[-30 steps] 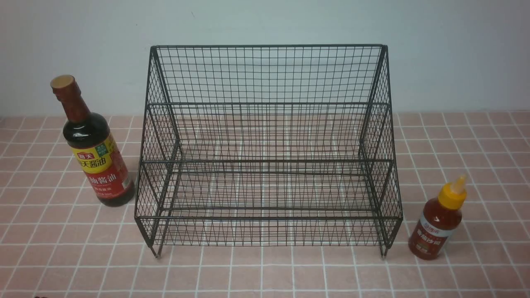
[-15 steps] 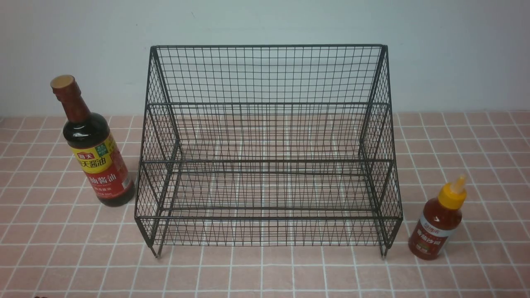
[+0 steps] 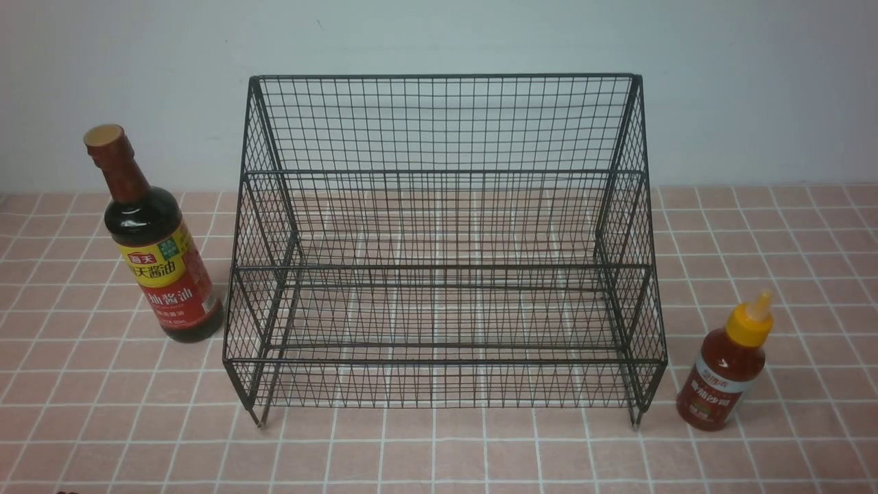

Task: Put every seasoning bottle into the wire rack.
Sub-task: Use the left arm to grab the condiment bottle closest to it

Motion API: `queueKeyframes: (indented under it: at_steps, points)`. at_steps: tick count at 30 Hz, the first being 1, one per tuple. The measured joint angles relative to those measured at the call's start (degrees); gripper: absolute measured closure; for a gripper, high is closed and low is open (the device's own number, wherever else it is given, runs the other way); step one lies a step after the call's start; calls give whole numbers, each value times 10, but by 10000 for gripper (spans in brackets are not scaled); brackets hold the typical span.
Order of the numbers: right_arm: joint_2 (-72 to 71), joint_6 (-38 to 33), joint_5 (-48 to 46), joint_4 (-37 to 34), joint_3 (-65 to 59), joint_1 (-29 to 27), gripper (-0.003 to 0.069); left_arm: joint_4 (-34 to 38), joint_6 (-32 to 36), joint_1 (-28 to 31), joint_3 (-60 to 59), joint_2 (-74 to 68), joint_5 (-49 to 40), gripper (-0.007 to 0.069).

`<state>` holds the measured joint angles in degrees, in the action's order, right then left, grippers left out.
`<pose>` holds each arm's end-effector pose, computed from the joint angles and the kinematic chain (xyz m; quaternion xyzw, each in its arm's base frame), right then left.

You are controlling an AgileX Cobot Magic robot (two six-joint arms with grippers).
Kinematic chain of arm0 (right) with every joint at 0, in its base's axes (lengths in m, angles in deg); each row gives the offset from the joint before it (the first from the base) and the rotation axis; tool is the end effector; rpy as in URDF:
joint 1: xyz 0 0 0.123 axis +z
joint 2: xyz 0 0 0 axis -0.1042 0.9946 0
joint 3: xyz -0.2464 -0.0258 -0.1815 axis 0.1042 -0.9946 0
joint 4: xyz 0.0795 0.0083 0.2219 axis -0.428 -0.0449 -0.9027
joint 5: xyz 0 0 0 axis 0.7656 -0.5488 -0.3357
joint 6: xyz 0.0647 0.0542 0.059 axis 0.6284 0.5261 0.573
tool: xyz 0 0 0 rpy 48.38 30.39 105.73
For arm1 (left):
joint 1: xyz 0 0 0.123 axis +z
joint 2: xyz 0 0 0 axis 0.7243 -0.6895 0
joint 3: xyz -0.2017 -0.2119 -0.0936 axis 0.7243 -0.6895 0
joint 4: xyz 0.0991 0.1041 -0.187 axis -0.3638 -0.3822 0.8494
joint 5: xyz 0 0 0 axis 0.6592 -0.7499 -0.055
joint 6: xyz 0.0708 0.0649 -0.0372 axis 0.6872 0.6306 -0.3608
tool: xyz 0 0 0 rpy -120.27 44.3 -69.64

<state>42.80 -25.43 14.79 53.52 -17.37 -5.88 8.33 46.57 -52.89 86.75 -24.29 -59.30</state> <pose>0.0257 -0.0014 0.1695 0.0048 0.8027 -0.0043 0.5964 0.0248 -0.0045 0.1674 0.0468 0.8070 -0.0420 0.5872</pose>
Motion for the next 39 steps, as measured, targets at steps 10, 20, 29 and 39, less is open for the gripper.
queueKeyframes:
  at_steps: [10,20,29,39]
  points:
    - [0,0,0,0,0,0,673,161,-65,0,-3,0,135,631]
    - [0,0,0,0,0,0,673,197,-66,0,-3,0,440,631]
    - [0,0,0,0,0,0,673,71,18,0,110,-185,436,631]
    - [0,0,0,0,0,0,673,51,22,0,250,-490,441,511]
